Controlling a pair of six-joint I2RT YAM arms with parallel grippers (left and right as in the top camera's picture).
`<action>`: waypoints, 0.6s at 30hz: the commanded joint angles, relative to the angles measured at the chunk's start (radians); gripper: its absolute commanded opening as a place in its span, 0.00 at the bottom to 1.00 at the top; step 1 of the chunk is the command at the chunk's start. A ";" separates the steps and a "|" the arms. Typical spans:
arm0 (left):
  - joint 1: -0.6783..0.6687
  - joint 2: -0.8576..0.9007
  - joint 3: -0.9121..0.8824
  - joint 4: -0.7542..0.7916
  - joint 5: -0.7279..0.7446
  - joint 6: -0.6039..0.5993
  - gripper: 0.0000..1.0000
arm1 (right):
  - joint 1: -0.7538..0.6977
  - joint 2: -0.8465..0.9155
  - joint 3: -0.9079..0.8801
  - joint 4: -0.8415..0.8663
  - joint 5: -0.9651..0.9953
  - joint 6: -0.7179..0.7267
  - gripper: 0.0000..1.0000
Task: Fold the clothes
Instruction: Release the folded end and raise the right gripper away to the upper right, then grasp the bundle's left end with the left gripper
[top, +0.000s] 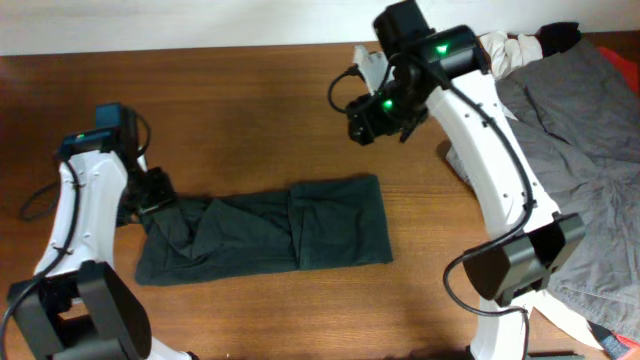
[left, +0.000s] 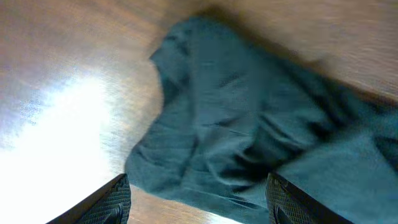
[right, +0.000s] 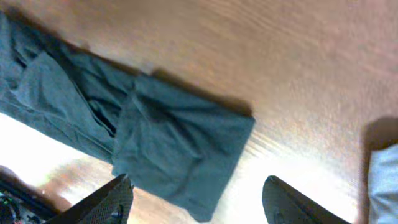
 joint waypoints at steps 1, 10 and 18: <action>0.062 0.038 -0.054 0.045 0.134 0.094 0.71 | -0.023 0.016 -0.009 -0.010 0.005 -0.014 0.71; 0.077 0.171 -0.085 0.081 0.145 0.129 0.73 | -0.020 0.016 -0.009 -0.016 0.003 -0.013 0.71; 0.078 0.338 -0.085 0.106 0.118 0.128 0.74 | -0.021 0.017 -0.009 -0.018 0.004 -0.013 0.71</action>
